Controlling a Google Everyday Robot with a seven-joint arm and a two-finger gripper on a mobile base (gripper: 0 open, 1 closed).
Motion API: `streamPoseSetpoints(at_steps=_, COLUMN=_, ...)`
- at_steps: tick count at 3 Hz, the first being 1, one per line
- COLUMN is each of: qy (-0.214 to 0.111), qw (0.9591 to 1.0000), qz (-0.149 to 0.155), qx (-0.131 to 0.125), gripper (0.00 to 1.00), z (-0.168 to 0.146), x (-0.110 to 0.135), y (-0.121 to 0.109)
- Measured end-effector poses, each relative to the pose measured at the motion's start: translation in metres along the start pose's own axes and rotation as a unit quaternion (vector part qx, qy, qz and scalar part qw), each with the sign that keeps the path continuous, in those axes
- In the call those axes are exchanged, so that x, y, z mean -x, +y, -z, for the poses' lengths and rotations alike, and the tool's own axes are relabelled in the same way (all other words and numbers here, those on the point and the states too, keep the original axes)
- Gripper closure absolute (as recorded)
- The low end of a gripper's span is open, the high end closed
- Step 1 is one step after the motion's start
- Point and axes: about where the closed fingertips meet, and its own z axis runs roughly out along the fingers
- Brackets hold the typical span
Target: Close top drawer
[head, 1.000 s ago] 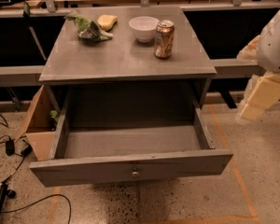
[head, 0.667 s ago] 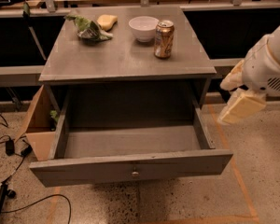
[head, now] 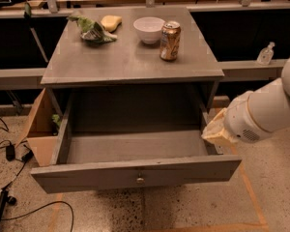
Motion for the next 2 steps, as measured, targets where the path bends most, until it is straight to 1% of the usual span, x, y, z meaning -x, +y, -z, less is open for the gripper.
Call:
streamPoseSetpoints(at_steps=1, qy=-0.029, qw=0.9996, qz=0.000, qx=-0.006, gripper=1.00, z=-0.045, x=-0.010, y=0.021)
streamPoseSetpoints(at_steps=2, qy=-0.054, qw=0.9984, qz=0.000, qx=-0.016, gripper=1.00, z=-0.077, x=-0.023, y=0.040)
